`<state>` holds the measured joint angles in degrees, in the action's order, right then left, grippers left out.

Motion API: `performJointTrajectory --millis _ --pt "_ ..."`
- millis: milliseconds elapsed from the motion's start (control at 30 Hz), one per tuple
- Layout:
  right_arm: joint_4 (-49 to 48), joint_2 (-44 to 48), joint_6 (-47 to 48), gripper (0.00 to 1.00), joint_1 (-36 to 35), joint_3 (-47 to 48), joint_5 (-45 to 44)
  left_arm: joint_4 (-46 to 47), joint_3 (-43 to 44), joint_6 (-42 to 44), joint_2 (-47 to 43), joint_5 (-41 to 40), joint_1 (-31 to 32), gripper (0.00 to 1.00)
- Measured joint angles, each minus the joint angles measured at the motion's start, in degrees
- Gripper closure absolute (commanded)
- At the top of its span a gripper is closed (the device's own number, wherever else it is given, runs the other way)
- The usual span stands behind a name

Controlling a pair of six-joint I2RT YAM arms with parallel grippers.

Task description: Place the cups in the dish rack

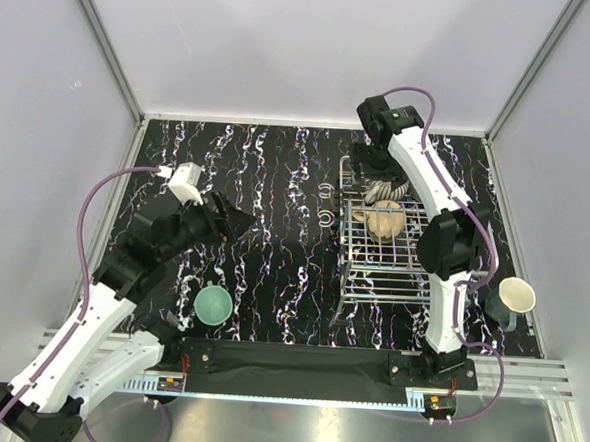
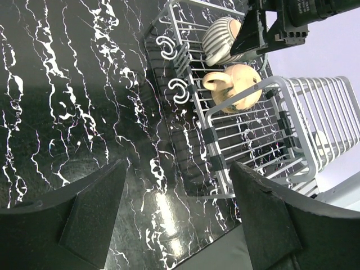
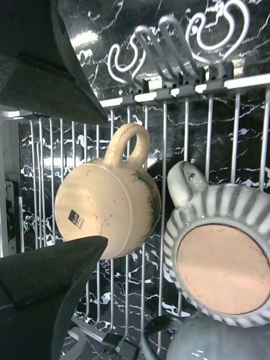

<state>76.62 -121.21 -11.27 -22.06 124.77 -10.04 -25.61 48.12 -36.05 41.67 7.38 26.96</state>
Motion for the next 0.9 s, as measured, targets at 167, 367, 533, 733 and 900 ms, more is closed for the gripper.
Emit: performJointTrajectory --millis 167,367,533,733,900 --pt "0.0 0.0 0.5 0.11 0.0 -3.1 -1.6 -1.0 -0.7 0.0 -1.5 0.1 0.0 0.18" --pt "0.0 0.2 0.8 0.11 0.1 -7.4 -4.9 -3.9 -0.7 0.5 -1.9 -0.2 0.0 0.18" --pt "-0.2 1.2 1.2 0.12 0.2 -9.9 -5.3 -5.7 -0.7 0.6 -2.5 -0.3 0.0 0.18" --pt "-0.3 2.2 1.1 0.12 0.3 -11.5 -5.6 -6.1 -0.7 0.7 -3.0 -0.3 0.0 0.18" --pt "-0.3 3.2 0.9 0.12 0.9 -13.1 -6.1 -6.5 -0.6 1.1 -2.9 -0.3 0.0 0.17"
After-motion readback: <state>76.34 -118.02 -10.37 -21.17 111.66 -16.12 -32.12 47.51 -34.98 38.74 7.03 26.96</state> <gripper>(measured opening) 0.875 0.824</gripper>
